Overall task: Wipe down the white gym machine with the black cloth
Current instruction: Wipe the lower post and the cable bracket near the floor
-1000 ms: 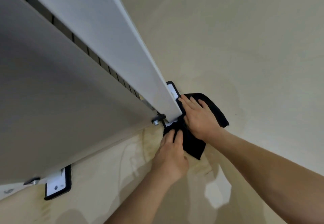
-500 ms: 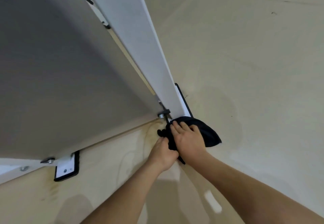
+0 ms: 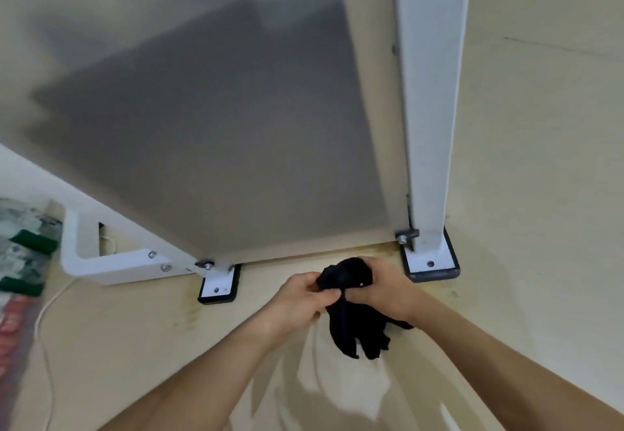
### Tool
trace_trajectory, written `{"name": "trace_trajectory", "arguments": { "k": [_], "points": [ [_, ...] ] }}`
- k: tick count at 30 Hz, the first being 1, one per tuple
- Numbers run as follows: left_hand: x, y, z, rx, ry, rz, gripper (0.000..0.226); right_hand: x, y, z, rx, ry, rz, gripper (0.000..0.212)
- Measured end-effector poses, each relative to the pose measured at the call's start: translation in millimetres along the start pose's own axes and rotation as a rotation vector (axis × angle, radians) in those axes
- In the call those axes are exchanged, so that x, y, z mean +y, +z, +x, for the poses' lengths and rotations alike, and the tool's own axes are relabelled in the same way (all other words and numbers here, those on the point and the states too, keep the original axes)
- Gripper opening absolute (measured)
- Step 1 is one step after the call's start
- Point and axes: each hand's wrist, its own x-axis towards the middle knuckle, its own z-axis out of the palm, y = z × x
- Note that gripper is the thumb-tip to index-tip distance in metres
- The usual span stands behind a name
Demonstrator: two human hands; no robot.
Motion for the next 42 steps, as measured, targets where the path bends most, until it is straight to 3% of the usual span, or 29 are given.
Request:
{"name": "trace_trajectory", "arguments": {
  "k": [3, 5, 8, 11, 13, 16, 20, 25, 31, 36, 38, 40, 42],
  "points": [
    [3.3, -37.1, -12.9, 0.031, -0.030, 0.082, 0.024, -34.9, -7.6, -6.4, -0.163, 0.061, 0.093, 0.015],
    [10.0, -61.3, -23.1, 0.071, -0.018, 0.170, 0.024, -58.0, -9.3, -8.3, -0.184, 0.059, 0.053, 0.009],
    [21.1, -97.5, -41.7, 0.104, -0.015, 0.264, 0.017, -96.9, 0.7, -3.9, -0.106, -0.030, -0.234, 0.025],
    [22.6, -138.6, -70.9, 0.050, -0.040, 0.383, 0.008, -135.7, 20.9, 5.1, -0.096, -0.157, -0.501, 0.024],
    [8.7, -172.0, -92.3, 0.039, -0.049, 0.448, 0.020, -160.5, 42.5, 14.6, -0.159, -0.202, -0.610, 0.017],
    [-30.3, -219.3, -122.0, 0.038, -0.008, 0.394, 0.027, -190.0, 90.4, 30.1, -0.303, -0.238, -0.687, 0.009],
    [-93.7, -272.6, -144.2, 0.067, 0.038, 0.283, 0.026, -216.2, 152.8, 41.5, -0.427, -0.322, -0.789, 0.036],
    [-167.2, -340.2, -129.6, 0.071, 0.077, 0.186, 0.023, -244.6, 230.3, 66.8, -0.519, -0.264, -0.873, 0.042],
    [-209.4, -389.8, -68.2, 0.362, 0.176, 0.223, 0.027, -233.3, 315.5, 130.0, -0.237, -0.167, -1.009, 0.027],
    [-209.4, -416.6, -10.1, 0.502, 0.259, 0.208, 0.026, -208.9, 360.7, 175.7, -0.017, 0.009, -0.939, 0.005],
    [-203.5, -416.7, 13.2, 0.572, 0.292, 0.199, 0.018, -200.9, 375.3, 193.5, 0.084, 0.069, -0.844, 0.014],
    [-200.0, -413.5, 31.2, 0.626, 0.354, 0.141, 0.013, -192.5, 386.7, 211.7, 0.189, 0.121, -0.718, 0.037],
    [-205.1, -406.6, 41.6, 0.665, 0.441, 0.157, 0.039, -183.2, 397.7, 223.5, 0.316, 0.113, -0.625, 0.058]
  ]
}}
